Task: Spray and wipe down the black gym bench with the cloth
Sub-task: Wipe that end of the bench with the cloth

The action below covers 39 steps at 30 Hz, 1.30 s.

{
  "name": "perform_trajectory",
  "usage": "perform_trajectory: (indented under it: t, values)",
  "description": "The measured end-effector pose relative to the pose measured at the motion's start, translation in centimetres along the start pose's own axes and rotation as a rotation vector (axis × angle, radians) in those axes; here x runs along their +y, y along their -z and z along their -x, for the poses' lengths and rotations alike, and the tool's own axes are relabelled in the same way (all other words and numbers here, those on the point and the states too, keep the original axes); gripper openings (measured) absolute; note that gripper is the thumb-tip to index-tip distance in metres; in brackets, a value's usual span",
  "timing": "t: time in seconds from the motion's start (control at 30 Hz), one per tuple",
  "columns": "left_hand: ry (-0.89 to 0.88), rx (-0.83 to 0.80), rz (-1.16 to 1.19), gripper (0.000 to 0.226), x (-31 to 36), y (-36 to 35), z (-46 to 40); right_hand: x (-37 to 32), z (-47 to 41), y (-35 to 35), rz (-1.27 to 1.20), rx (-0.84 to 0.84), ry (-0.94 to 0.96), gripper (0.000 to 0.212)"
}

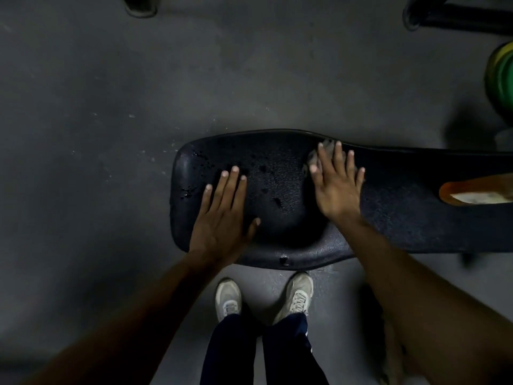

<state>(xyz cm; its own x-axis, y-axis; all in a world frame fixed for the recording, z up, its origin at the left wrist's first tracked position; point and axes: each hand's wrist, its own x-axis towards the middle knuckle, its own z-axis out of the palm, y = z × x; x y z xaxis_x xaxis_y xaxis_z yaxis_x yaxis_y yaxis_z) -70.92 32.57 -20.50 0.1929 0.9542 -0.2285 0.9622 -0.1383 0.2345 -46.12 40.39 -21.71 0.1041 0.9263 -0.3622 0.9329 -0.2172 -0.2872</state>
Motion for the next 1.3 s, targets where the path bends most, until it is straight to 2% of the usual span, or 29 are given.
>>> perform_trajectory:
  t: [0.1,0.23,0.33,0.4,0.47,0.6,0.73,0.8,0.87,1.03,1.17,1.3]
  values:
    - [0.107,0.041,0.014,0.091,-2.1,0.3,-0.7,-5.1,-2.6,-0.4,0.0,-0.031,0.027,0.057]
    - [0.252,0.065,0.058,0.092,-4.6,0.3,-0.9,-10.7,-1.1,-2.1,0.078,-0.112,0.28,0.058]
    - [0.306,0.014,0.118,0.094,-5.8,-0.3,0.1,-10.7,2.5,-3.7,0.166,-0.151,0.491,0.059]
    - [0.307,-0.015,0.174,0.093,-6.1,-0.6,0.6,-8.7,4.2,-4.2,0.225,-0.16,0.567,0.061]
    - [0.303,-0.024,0.226,0.094,-6.2,-0.6,0.7,-6.2,4.8,-4.1,0.247,-0.148,0.533,0.062]
    - [0.285,-0.022,0.263,0.093,-6.4,-0.3,0.8,-3.4,2.6,-2.3,0.187,-0.073,0.305,0.059]
    - [0.291,0.001,0.255,0.093,-6.3,-0.6,0.8,-6.5,-1.8,-1.4,0.045,-0.01,0.125,0.057]
    - [0.295,0.009,0.248,0.093,-6.3,-0.8,0.7,-9.2,-3.3,-1.7,0.026,-0.012,0.094,0.058]
    - [0.297,0.009,0.25,0.093,-6.3,-1.0,0.7,-11.9,-3.8,-2.2,0.062,-0.037,0.152,0.057]
    - [0.282,0.014,0.301,0.094,-6.7,-1.1,0.7,-16.1,-1.0,-4.1,0.169,-0.094,0.441,0.057]
    - [0.258,0.021,0.315,0.097,-7.3,-1.1,1.1,-13.8,1.2,-4.9,0.223,-0.114,0.604,0.059]
    - [0.265,0.03,0.36,0.097,-7.5,-1.1,1.3,-9.8,1.8,-4.4,0.239,-0.072,0.568,0.059]
